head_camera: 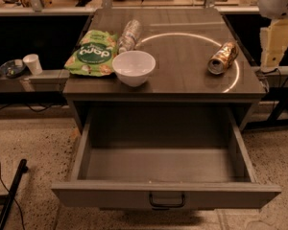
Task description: Place orange can into top drawer
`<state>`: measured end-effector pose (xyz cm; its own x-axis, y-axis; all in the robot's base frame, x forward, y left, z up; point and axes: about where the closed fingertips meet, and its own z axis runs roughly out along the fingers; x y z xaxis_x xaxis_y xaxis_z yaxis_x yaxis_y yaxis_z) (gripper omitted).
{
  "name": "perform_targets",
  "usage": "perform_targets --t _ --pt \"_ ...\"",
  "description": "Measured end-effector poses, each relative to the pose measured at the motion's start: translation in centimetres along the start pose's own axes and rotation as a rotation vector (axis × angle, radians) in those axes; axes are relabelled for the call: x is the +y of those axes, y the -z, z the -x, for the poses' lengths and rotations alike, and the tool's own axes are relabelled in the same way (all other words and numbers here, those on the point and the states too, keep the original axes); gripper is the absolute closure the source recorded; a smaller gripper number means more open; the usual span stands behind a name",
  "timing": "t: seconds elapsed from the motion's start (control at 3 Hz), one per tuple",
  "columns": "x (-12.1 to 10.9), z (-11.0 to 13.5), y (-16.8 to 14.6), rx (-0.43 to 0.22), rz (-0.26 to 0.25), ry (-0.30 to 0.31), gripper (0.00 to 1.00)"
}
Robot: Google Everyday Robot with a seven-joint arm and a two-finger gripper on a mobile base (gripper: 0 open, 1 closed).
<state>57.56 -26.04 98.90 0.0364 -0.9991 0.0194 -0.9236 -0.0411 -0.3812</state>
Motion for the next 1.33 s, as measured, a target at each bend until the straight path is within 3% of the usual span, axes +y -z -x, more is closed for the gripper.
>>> perform_targets --t 0.33,0.67,1.0,1.33 --pt "-3.7 -1.7 -1.2 0.029 -0.027 0.034 0.00" --pt "-4.3 -1.8 -1.0 0.026 -0.047 0.031 0.00" --pt "-4.7 -2.2 -2.9 0.012 -0.012 0.091 0.00" --pt "-5.4 -2.8 -5.3 0.025 0.019 0.263 0.00"
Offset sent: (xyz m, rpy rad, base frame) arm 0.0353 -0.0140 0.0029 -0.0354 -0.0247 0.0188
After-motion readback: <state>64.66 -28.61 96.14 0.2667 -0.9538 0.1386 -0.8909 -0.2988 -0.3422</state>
